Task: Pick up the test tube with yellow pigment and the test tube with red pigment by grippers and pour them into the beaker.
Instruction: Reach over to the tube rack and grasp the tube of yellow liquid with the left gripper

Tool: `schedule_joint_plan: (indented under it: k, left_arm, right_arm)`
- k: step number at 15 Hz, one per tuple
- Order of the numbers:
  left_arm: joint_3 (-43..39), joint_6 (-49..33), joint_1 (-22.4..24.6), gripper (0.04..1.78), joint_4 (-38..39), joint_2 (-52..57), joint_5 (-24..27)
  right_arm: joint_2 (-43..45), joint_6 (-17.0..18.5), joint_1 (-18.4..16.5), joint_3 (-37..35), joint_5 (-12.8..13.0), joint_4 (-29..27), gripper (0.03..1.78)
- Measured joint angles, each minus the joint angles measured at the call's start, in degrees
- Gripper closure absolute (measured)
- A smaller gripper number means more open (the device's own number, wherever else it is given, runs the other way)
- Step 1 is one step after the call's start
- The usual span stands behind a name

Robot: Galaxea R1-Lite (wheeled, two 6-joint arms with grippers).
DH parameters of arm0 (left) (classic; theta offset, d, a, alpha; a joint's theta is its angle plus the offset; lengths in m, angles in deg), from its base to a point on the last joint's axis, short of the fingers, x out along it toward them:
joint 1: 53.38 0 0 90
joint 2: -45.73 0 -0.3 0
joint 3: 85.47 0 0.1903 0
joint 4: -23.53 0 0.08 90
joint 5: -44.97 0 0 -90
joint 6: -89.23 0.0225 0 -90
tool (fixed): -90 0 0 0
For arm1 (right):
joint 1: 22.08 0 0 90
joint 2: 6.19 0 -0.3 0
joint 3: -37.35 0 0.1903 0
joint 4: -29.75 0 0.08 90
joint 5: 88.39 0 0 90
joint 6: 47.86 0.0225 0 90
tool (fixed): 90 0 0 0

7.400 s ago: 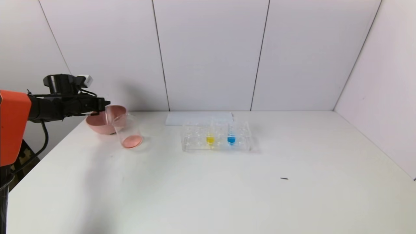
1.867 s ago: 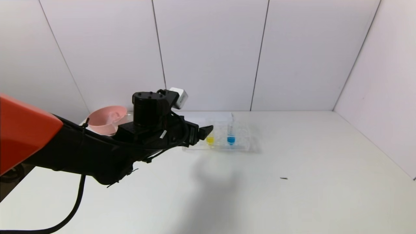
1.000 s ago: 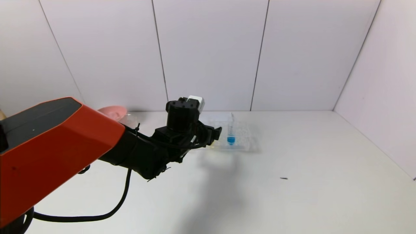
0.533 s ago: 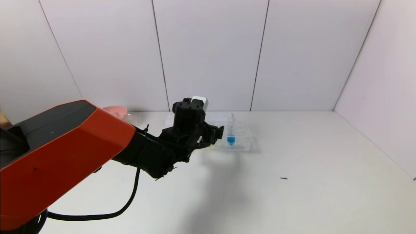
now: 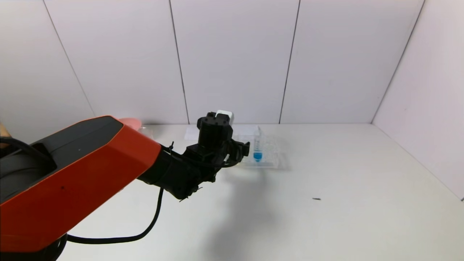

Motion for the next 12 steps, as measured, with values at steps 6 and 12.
schedule_joint_plan:
  k: [6,12]
  left_arm:
    - [0.83,0.22,-0.3,0.2,-0.18,-0.51,0.22]
    - [0.94,0.02,-0.79,1.15,-0.52,-0.62,0.74]
  right_arm:
    - [0.0,0.0,0.0,0.02,-0.02,0.0,0.11]
    - [0.0,0.0,0.0,0.02,0.0,0.0,0.11]
